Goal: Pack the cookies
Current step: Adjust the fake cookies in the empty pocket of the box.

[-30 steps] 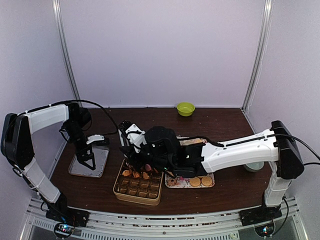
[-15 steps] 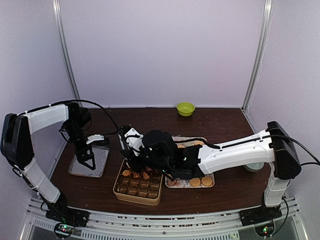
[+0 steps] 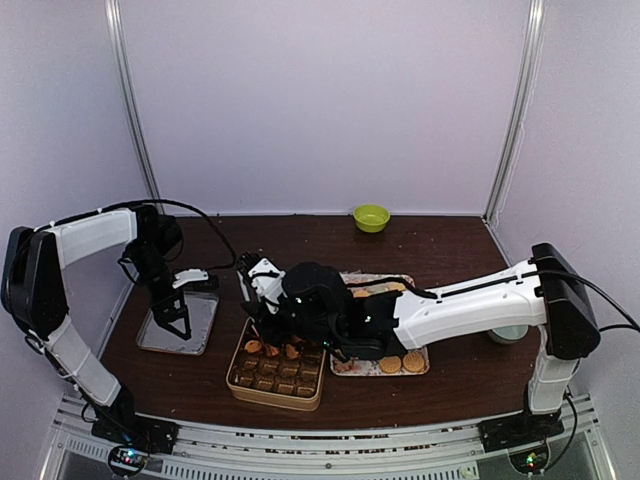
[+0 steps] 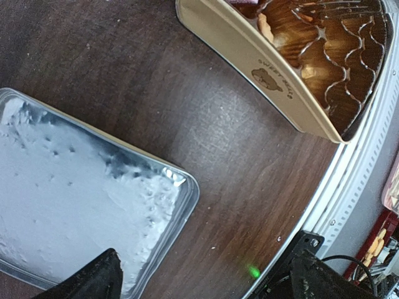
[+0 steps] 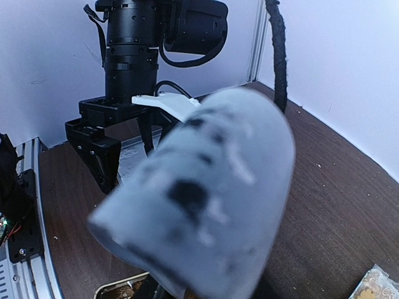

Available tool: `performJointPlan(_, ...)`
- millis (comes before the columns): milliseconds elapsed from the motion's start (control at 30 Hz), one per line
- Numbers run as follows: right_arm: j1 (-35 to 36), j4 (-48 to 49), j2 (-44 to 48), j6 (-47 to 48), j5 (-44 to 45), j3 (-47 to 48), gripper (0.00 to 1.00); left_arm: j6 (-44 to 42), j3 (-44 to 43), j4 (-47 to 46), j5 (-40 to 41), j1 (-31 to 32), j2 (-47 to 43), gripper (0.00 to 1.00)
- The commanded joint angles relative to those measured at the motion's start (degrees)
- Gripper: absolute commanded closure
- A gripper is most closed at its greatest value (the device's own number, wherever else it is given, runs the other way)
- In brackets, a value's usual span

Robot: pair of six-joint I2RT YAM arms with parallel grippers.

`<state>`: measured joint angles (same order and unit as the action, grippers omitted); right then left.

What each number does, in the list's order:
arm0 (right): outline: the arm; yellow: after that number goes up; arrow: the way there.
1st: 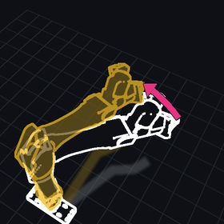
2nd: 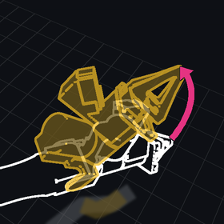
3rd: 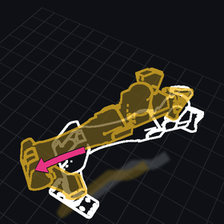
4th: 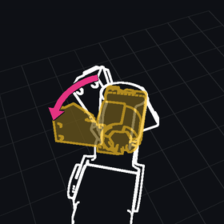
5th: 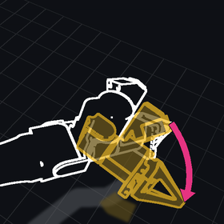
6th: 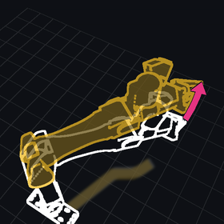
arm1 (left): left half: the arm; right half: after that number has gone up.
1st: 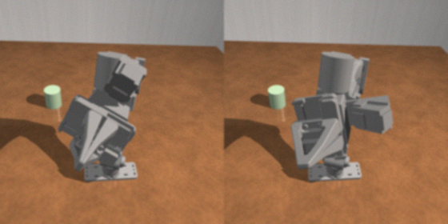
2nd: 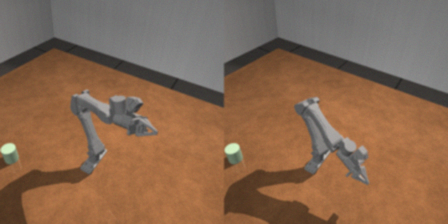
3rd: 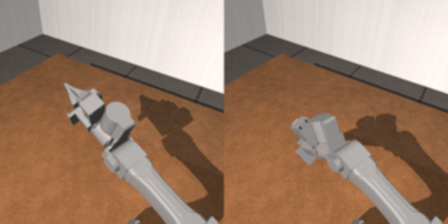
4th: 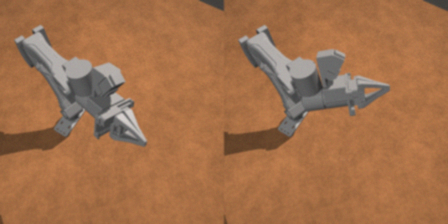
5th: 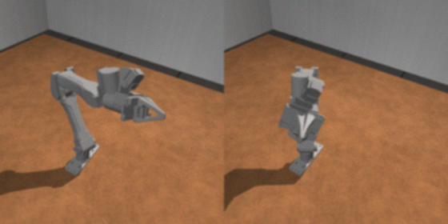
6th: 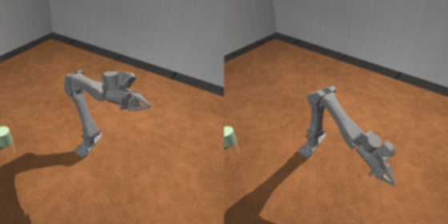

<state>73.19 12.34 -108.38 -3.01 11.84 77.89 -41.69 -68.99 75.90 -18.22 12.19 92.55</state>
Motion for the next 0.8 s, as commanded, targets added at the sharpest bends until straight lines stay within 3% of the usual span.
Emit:
performJointPlan(0,-0.07,-0.48,-1.35,-0.58,-0.28,1.77,0.68,-0.96,0.61,-0.57,-0.55,-0.41,-1.18,0.03)
performJointPlan(167,-0.11,-1.76,-2.46,-0.31,1.10,2.99,0.68,-1.02,0.54,-0.57,-0.64,-0.37,-1.13,0.03)
performJointPlan(500,-0.14,-1.45,-0.50,0.72,4.96,2.25,0.82,-1.02,0.33,-0.48,-0.85,-0.32,-0.92,0.03)
performJointPlan(767,-0.13,-2.14,-0.16,0.10,5.17,2.03,0.84,-1.02,0.34,-0.35,-0.85,-0.39,-0.90,0.03)
